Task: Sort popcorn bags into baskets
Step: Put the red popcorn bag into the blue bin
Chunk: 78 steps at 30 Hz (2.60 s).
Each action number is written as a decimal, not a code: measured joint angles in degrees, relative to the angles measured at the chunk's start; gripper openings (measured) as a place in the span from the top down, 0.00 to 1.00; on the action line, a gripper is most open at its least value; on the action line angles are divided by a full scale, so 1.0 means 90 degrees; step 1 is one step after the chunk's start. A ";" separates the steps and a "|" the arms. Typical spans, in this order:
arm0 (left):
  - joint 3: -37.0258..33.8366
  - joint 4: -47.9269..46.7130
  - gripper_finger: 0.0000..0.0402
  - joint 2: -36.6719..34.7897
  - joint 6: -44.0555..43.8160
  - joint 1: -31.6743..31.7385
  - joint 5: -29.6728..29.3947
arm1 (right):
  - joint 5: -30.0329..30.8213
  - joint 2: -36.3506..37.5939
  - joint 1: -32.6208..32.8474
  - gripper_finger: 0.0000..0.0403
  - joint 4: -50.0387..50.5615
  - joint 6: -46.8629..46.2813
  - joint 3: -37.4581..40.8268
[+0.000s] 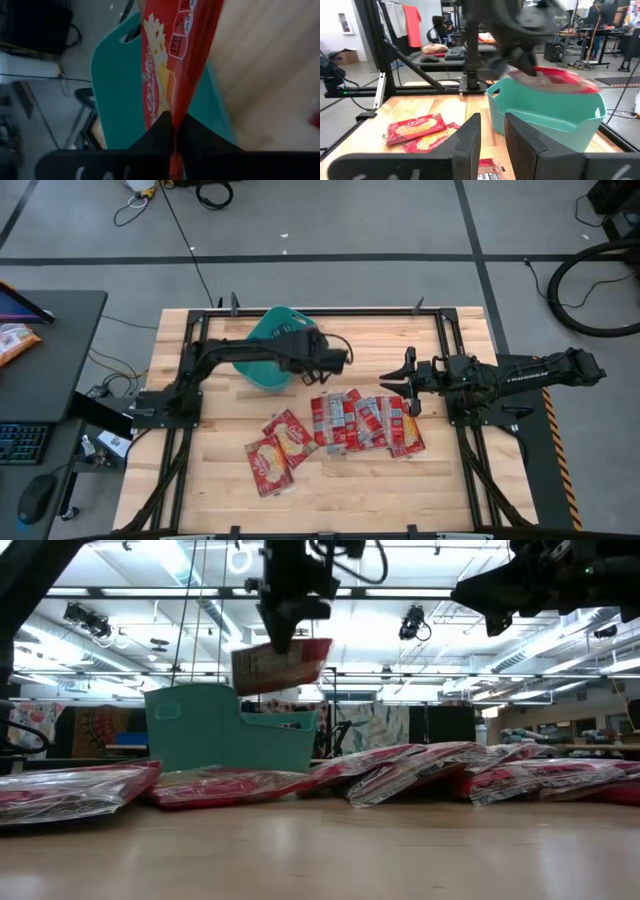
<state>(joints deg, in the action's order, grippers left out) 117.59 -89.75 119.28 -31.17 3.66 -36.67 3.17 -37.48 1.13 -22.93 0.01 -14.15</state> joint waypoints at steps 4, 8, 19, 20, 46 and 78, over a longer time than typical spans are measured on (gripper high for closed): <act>-0.0397 -0.0026 0.94 -0.0021 0.0085 0.0506 0.0679 | 0.0001 -0.0001 -0.0002 0.77 -0.0004 -0.0002 0.0000; -0.0897 -0.0031 0.93 -0.0014 0.0170 0.1081 0.0722 | -0.0004 -0.0001 -0.0001 0.77 -0.0005 -0.0002 0.0000; -0.1361 -0.0022 0.88 -0.0016 0.0259 0.2064 0.1018 | -0.0004 -0.0001 -0.0001 0.77 -0.0006 0.0010 0.0000; -0.1361 -0.0020 0.85 -0.0016 0.0261 0.2061 0.1009 | -0.0004 -0.0001 0.0000 0.77 -0.0006 0.0017 0.0000; -0.1144 0.1522 0.60 -0.0019 0.2477 0.0044 0.2484 | -0.0004 -0.0001 0.0000 0.77 -0.0004 0.0022 0.0000; -0.1152 0.4036 0.38 0.0882 0.2479 -0.2669 0.1649 | 0.0042 -0.0236 -0.0010 0.77 -0.0127 0.0117 0.0000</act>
<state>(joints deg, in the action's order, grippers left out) 107.22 -53.43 127.21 -8.85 -20.35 -21.83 3.55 -39.61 1.04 -24.07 1.06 -14.15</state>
